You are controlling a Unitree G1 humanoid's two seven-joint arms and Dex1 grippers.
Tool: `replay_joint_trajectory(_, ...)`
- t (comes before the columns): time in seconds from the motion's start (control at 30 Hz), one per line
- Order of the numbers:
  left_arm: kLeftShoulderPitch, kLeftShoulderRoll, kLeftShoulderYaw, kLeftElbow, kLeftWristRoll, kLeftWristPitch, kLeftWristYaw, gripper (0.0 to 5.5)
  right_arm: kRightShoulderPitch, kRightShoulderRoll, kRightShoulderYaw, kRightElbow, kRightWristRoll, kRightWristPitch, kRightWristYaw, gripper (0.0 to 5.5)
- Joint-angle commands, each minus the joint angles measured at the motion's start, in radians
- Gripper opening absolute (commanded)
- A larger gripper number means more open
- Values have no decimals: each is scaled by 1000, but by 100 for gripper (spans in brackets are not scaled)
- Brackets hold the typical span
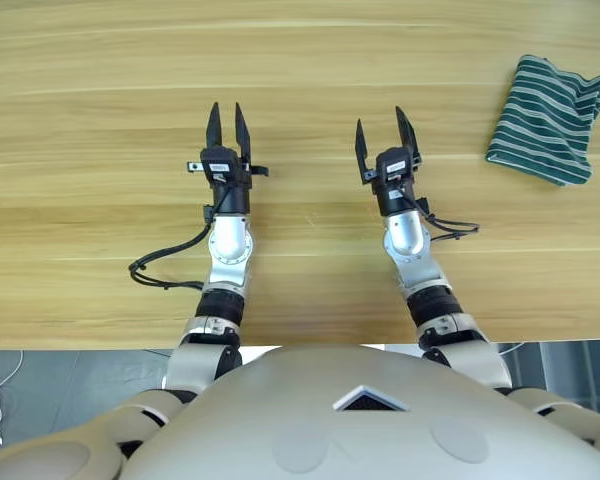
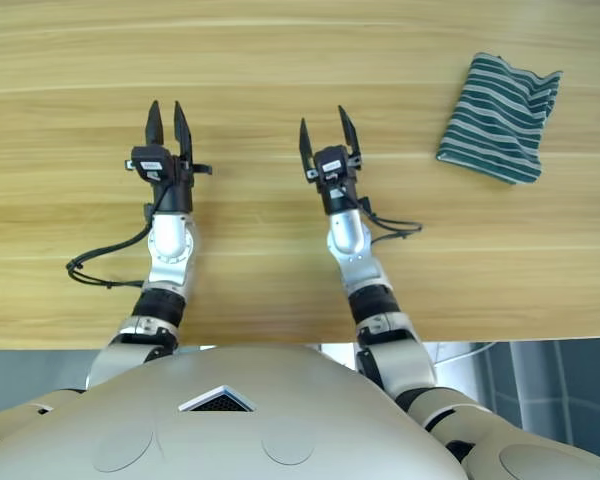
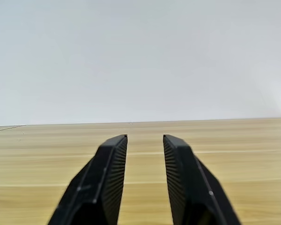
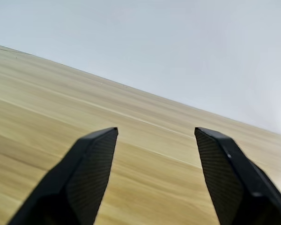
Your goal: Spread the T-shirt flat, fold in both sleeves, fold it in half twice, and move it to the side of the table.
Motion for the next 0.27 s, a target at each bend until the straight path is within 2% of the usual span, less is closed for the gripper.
replay_joint_trajectory(0.03,94,-21,-20,-3,16,44,13,143,43,-36,0,-21,-30,19,-11,303)
replay_joint_trajectory(0.13,107,-22,-37,-22,9,69,-2,143,50,-44,0,-21,-37,18,-16,303)
replay_joint_trajectory(0.27,132,-22,-54,-70,-35,81,-43,202,51,-45,5,-10,-41,16,-15,303)
